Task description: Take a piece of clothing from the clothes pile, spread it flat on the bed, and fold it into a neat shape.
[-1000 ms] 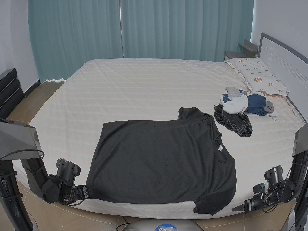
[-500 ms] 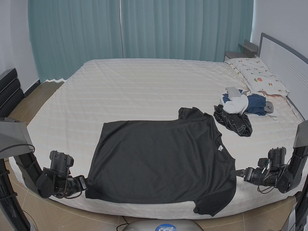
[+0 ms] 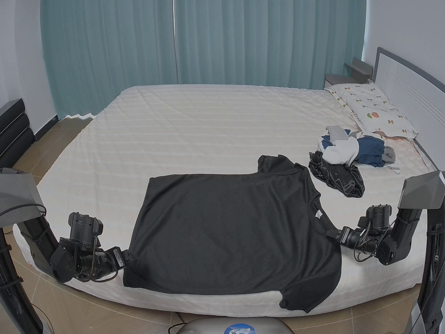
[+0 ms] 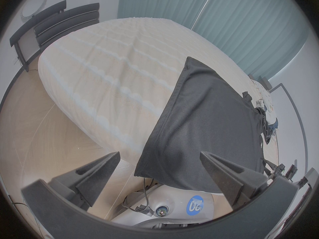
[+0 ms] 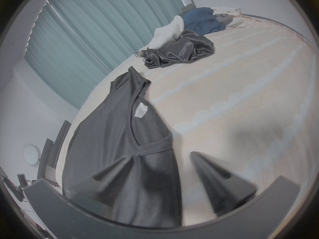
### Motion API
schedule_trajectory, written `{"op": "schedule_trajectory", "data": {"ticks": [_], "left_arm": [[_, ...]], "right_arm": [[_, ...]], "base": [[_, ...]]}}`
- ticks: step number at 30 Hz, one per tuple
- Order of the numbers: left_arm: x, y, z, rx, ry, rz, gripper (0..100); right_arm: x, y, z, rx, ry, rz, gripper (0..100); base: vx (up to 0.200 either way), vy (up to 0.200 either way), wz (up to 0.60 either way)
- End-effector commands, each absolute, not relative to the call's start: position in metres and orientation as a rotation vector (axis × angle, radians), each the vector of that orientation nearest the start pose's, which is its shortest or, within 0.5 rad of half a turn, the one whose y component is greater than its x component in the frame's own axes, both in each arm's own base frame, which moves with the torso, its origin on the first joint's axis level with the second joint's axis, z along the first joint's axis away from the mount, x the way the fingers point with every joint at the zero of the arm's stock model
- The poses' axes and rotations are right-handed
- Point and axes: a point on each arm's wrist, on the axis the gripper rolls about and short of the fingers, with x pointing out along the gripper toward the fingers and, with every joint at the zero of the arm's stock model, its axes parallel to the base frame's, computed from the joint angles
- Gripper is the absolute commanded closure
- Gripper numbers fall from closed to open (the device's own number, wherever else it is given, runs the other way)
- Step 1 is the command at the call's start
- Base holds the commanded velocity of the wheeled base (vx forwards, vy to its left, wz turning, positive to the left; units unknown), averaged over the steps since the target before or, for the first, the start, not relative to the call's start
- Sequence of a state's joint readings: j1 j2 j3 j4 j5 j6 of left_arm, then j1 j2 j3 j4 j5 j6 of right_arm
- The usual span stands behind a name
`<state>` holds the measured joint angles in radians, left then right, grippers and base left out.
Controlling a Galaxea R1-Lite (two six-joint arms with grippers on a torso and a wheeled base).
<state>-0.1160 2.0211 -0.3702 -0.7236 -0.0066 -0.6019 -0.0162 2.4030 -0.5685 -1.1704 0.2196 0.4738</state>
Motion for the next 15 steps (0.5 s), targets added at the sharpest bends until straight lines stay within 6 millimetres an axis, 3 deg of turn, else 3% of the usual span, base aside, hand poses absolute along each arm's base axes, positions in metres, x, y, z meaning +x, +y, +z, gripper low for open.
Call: {"op": "schedule_trajectory", "data": {"ticks": [1,11,15], "left_arm": [[0.252,-0.029,0.006,-0.507,0.934,0.17,0],[0.251,-0.03,0.005,-0.504,0.942,0.17,0],[0.25,-0.03,0.005,-0.503,0.944,0.169,0]], "right_arm": [[0.33,-0.002,-0.062,0.531,0.722,0.009,100],[0.313,-0.013,-0.039,0.57,0.698,-0.041,100],[0.308,-0.014,-0.041,0.58,0.715,-0.052,100]], "base": [[0.0,0.0,0.0],[0.0,0.0,0.0],[0.0,0.0,0.0]]}}
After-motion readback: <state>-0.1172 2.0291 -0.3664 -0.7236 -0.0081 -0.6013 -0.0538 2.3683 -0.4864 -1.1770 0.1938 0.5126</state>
